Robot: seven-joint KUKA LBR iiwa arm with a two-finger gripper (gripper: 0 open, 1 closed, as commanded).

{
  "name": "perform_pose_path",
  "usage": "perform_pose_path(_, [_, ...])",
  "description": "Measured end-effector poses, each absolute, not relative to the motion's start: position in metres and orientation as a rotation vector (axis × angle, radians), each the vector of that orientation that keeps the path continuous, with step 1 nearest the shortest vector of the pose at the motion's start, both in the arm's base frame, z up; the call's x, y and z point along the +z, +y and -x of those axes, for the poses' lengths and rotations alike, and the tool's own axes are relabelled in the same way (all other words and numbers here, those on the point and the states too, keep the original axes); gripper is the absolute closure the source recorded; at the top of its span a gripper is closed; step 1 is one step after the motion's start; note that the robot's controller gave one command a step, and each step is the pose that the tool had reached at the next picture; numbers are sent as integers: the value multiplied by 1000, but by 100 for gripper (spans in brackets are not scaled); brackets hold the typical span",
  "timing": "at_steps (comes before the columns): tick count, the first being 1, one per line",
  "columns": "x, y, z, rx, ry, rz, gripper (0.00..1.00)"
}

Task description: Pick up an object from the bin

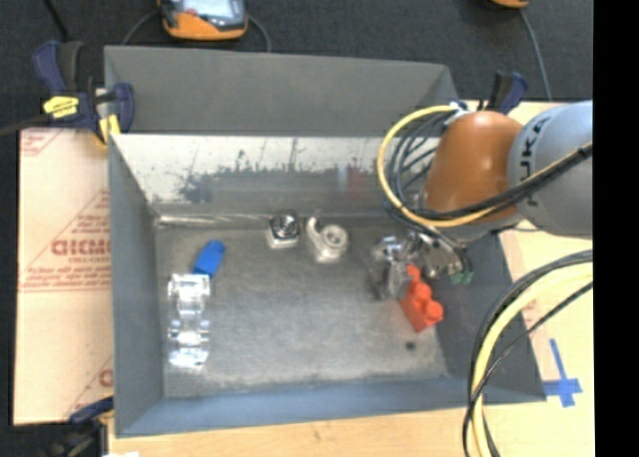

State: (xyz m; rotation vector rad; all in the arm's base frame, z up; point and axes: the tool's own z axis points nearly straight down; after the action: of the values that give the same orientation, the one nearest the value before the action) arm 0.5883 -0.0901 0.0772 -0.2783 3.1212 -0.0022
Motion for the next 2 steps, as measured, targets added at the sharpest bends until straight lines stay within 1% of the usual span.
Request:
perform_pose_path(1, [247, -105, -631, -8, 3120, 196, 100])
perform_pose_path(2, [156, -34, -622, 7, 3142, 142, 100])
